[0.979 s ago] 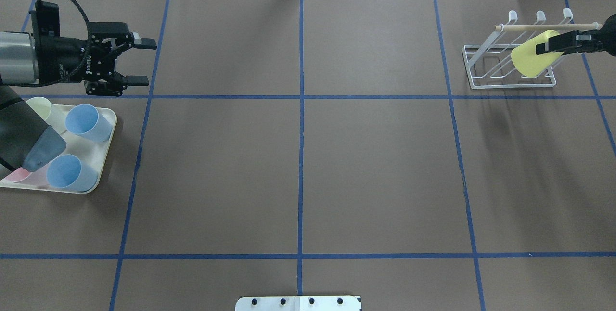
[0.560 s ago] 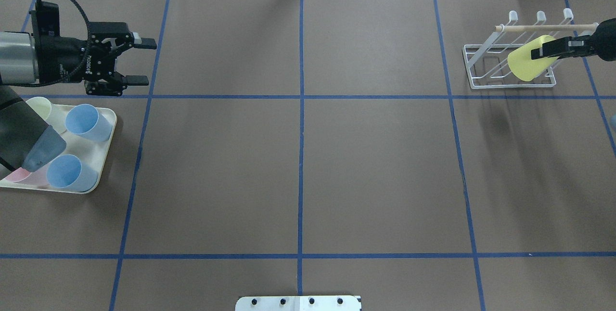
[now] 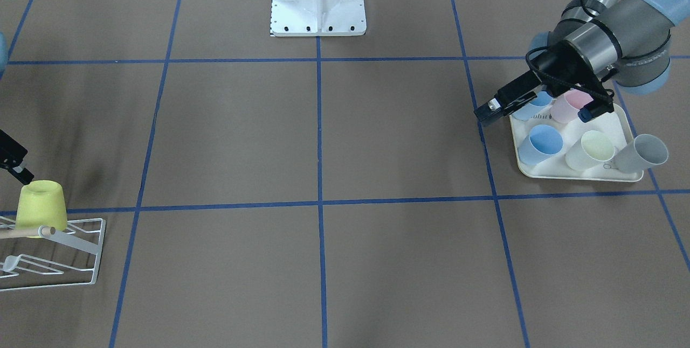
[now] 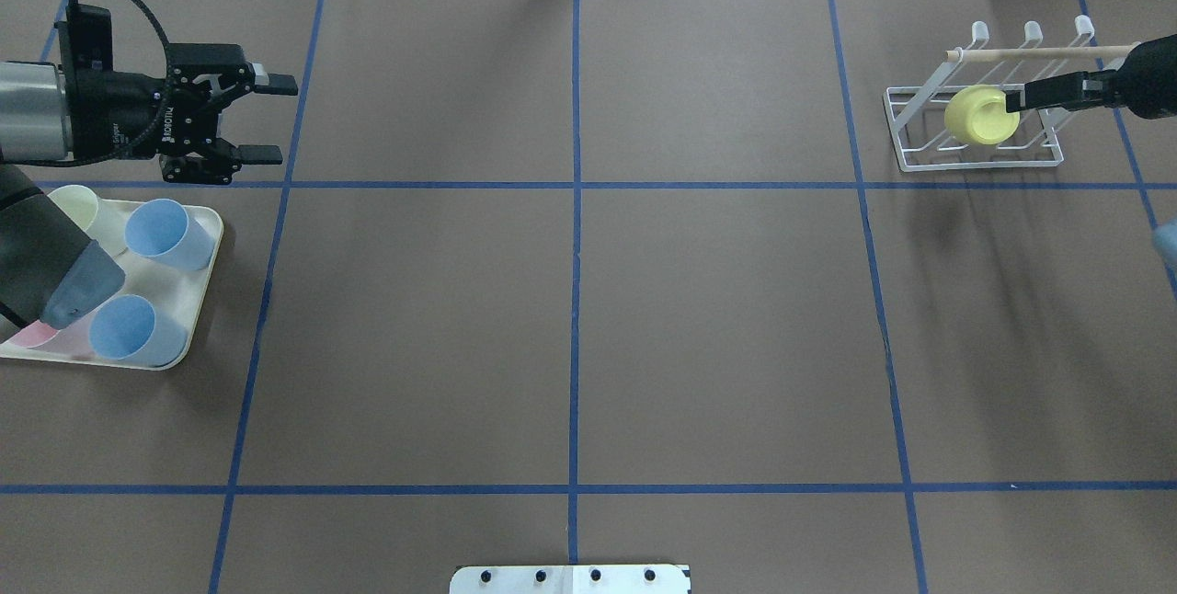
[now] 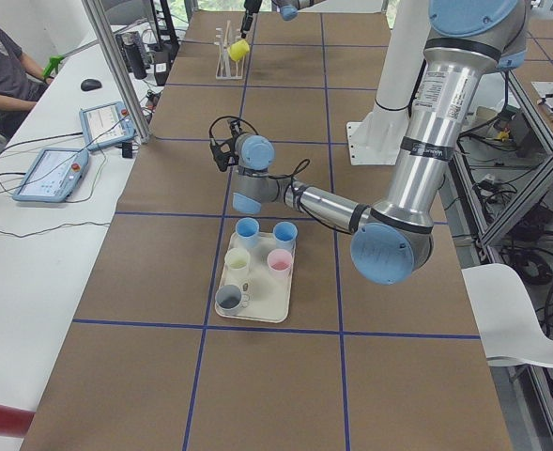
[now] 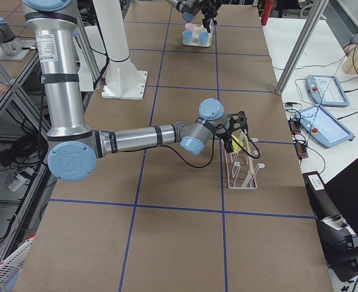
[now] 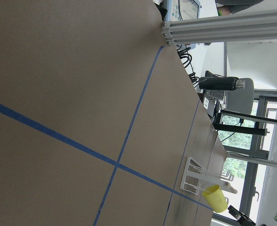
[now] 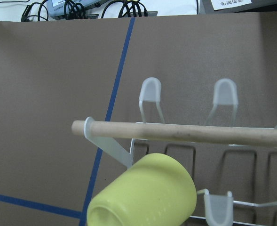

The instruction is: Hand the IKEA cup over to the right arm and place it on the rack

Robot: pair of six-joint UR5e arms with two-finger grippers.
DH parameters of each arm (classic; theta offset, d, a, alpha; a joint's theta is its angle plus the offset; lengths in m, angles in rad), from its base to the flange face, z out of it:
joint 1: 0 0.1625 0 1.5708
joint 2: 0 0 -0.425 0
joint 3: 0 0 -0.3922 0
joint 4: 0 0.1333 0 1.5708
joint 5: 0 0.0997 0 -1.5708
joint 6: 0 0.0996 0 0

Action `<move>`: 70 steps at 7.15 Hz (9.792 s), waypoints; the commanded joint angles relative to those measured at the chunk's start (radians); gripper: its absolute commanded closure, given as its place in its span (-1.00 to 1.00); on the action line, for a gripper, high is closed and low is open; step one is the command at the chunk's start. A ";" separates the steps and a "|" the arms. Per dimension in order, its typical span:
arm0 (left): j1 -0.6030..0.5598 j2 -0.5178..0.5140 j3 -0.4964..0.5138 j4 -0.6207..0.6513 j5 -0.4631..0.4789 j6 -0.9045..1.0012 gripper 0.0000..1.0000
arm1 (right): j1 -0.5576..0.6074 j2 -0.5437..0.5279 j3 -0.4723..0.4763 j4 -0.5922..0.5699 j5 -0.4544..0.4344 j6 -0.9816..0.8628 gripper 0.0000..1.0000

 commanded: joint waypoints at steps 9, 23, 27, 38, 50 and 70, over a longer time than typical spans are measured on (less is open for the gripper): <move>-0.297 0.261 0.002 0.394 -0.171 1.032 -1.00 | 0.019 -0.043 0.069 0.000 0.071 0.013 -0.97; -0.339 0.290 0.215 0.766 -0.086 1.600 0.36 | -0.010 -0.112 0.113 -0.021 0.130 0.013 -0.97; -0.337 0.270 0.209 0.801 -0.202 1.600 1.00 | -0.013 -0.113 0.116 -0.022 0.130 0.013 -0.97; -0.356 0.202 -0.294 0.841 -0.438 0.742 1.00 | -0.065 -0.076 0.236 0.188 0.117 0.537 -0.97; 0.518 -0.253 -0.157 -0.050 0.512 -0.263 1.00 | -0.323 0.052 0.219 0.842 -0.104 1.187 -0.97; 0.585 -0.308 -0.145 -0.059 0.552 -0.271 1.00 | -0.573 0.145 0.219 1.003 -0.328 1.294 -0.94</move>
